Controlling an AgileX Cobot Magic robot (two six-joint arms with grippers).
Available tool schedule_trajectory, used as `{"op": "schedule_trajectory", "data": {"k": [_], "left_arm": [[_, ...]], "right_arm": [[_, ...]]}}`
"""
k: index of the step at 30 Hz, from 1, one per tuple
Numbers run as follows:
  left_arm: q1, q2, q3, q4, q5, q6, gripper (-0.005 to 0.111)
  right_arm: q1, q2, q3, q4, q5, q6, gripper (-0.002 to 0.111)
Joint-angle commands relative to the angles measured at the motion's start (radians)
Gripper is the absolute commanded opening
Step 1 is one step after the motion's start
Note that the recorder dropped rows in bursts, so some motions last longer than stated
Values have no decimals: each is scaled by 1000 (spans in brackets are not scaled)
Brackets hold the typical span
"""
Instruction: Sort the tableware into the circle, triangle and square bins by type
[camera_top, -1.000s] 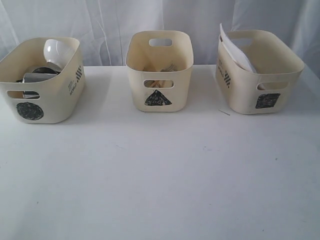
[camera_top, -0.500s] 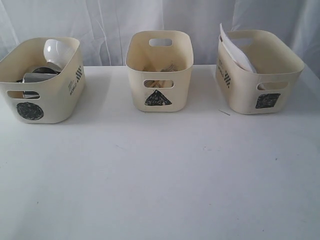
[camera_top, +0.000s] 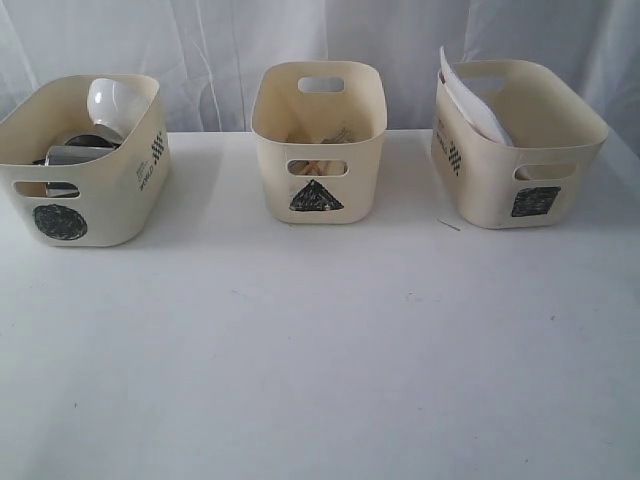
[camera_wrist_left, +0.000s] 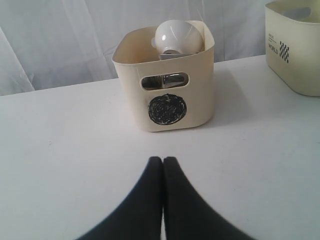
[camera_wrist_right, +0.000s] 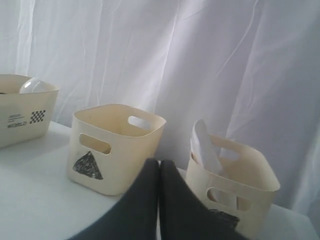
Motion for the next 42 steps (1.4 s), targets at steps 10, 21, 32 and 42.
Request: {"op": "schedule_trajectory", "data": {"k": [10, 21, 32, 42], "left_arm": [[-1, -5, 3, -5, -4, -3, 0], [-1, -5, 3, -5, -4, -3, 0], [-1, -5, 3, -5, -4, -3, 0], [-1, -5, 3, -5, -4, -3, 0]], "right_arm": [[6, -121, 53, 430, 237, -360, 0], [6, -121, 53, 539, 277, -496, 0], [6, -121, 53, 539, 277, -494, 0], [6, -121, 53, 539, 277, -494, 0]]}}
